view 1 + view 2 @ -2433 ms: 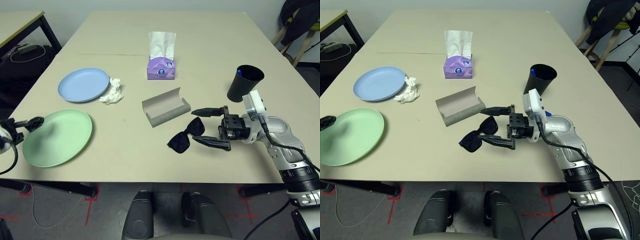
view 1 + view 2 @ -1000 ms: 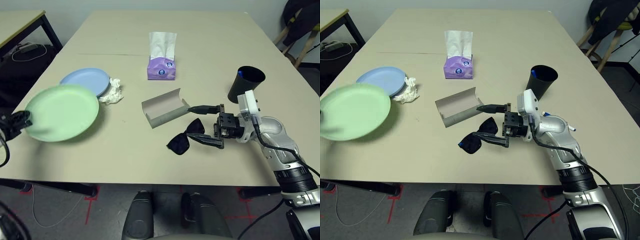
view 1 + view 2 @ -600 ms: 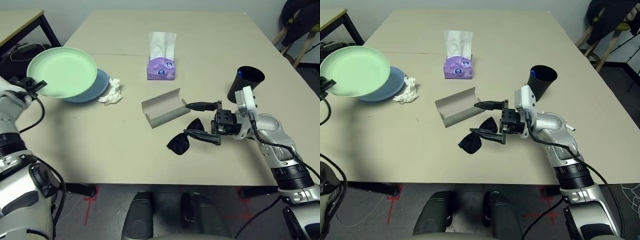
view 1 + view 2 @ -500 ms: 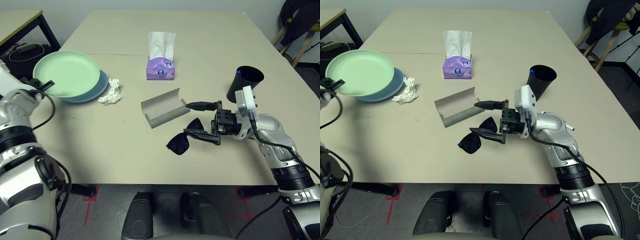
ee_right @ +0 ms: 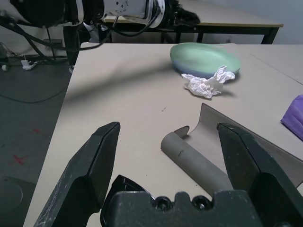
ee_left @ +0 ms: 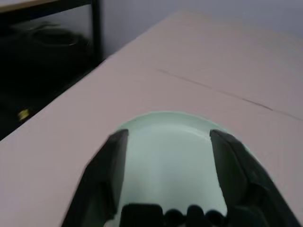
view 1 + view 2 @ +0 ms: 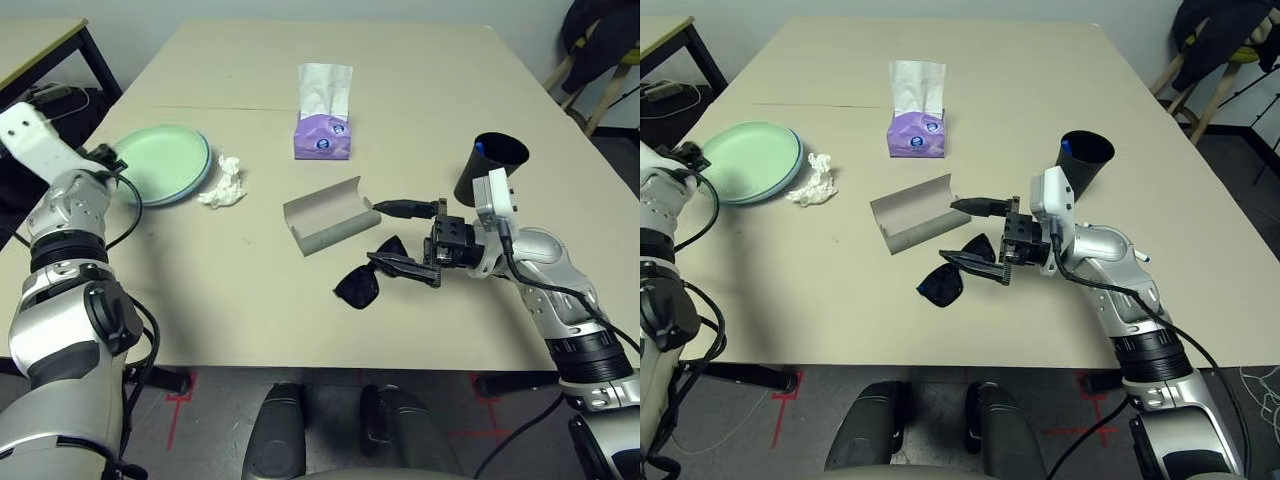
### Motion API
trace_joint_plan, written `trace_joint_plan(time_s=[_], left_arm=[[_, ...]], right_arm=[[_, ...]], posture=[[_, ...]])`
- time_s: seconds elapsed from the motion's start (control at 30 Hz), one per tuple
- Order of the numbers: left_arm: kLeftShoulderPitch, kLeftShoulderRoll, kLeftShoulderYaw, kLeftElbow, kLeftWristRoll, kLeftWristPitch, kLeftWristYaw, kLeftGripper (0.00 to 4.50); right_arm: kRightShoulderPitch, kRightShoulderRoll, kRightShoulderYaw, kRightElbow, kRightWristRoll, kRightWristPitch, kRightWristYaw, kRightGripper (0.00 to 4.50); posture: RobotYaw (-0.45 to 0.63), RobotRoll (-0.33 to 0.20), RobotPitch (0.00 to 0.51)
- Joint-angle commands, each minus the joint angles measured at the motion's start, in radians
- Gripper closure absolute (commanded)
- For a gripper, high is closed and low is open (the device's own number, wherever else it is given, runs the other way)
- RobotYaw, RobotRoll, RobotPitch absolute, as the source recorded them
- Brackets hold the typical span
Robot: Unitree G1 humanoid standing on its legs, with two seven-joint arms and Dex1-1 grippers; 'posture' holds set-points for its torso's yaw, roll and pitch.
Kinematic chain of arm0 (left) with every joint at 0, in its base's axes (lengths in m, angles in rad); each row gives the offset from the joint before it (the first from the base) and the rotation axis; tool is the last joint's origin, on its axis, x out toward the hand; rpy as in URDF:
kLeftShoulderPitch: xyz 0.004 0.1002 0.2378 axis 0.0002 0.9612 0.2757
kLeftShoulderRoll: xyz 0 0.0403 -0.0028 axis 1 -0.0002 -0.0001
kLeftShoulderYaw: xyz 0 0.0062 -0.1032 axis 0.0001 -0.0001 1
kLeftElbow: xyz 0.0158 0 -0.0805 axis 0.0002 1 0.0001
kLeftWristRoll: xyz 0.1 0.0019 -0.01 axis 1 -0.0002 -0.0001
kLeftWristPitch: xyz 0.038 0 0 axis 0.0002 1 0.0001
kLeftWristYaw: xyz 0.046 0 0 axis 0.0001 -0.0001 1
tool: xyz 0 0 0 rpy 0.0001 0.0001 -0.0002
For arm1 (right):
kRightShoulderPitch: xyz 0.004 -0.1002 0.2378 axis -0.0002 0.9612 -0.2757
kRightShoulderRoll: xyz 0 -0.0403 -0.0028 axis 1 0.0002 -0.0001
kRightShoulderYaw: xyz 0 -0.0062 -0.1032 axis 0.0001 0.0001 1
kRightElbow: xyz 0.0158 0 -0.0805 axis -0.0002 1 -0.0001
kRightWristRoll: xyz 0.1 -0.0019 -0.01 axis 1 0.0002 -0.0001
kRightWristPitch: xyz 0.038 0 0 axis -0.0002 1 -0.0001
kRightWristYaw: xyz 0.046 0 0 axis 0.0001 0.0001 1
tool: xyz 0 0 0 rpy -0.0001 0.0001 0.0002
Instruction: Organize and tidy the items on the table.
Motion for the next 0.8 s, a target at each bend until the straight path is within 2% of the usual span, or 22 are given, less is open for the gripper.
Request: trace_joint_plan(time_s=[0.03,0.3,0.53,0.6,0.8], left_arm=[[0.025,0.0,-0.08,-0.07,0.013,0.009,-0.183,0.01],[0.132,0.036,-0.22,-0.2,0.041,0.053,-0.476,0.01],[0.198,0.012,-0.294,-0.225,0.095,0.0,-0.543,0.01],[0.215,0.011,-0.329,-0.23,0.125,-0.048,-0.572,0.01],[0.216,-0.023,-0.361,-0.221,0.152,-0.063,-0.584,0.01]], right_arm=[[-0.016,-0.001,0.001,0.021,-0.004,-0.012,0.008,0.0],[-0.049,0.011,0.007,0.051,-0.007,-0.027,0.027,0.0],[-0.026,0.017,-0.005,0.061,-0.024,-0.043,-0.006,0.0],[-0.025,0.022,-0.015,0.075,-0.031,-0.038,-0.038,0.0],[-0.024,0.032,-0.027,0.079,-0.045,0.026,-0.145,0.0]], posture=[[0.18,0.0,0.12],[0.18,0.0,0.116],[0.16,0.0,0.11],[0.16,0.0,0.109],[0.15,0.0,0.105]])
